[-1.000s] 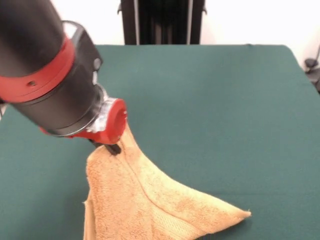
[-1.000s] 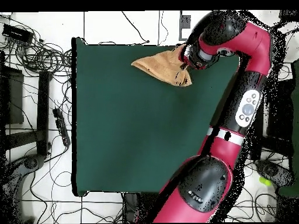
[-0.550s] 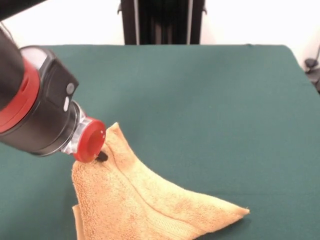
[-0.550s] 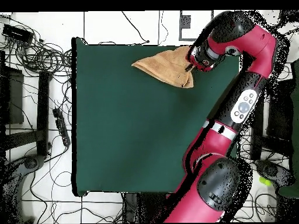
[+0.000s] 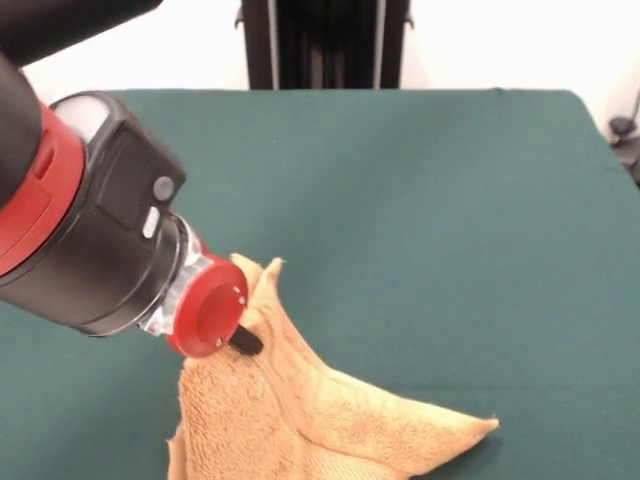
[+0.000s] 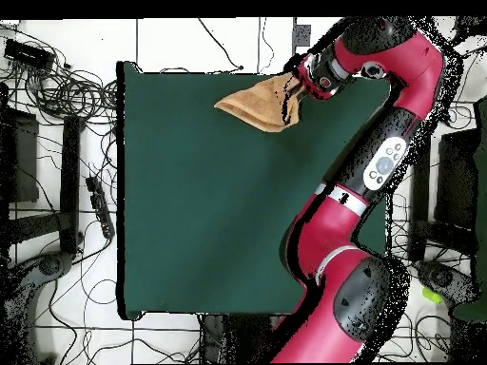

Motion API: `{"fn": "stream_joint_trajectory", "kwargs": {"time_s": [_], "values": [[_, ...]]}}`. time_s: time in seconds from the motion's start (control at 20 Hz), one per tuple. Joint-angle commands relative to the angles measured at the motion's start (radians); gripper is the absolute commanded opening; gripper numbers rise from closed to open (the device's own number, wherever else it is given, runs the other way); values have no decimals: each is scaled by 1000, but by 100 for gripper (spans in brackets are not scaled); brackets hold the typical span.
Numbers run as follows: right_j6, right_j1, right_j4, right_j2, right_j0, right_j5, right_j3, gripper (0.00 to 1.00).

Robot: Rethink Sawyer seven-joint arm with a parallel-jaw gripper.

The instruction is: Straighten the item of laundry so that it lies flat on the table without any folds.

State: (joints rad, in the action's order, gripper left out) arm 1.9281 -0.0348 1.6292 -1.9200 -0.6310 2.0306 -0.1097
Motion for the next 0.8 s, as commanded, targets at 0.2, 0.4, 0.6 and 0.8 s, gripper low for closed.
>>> {"fn": "stream_joint_trajectory", "kwargs": {"time_s": [0.2, 0.4, 0.6, 0.8], "values": [[102, 99, 253, -36, 57, 36, -6, 0], [-101, 142, 364, -19, 52, 122, -28, 0], [-108, 167, 345, 6, 44, 159, -48, 0], [-58, 179, 365, -25, 32, 180, -38, 0]]}}
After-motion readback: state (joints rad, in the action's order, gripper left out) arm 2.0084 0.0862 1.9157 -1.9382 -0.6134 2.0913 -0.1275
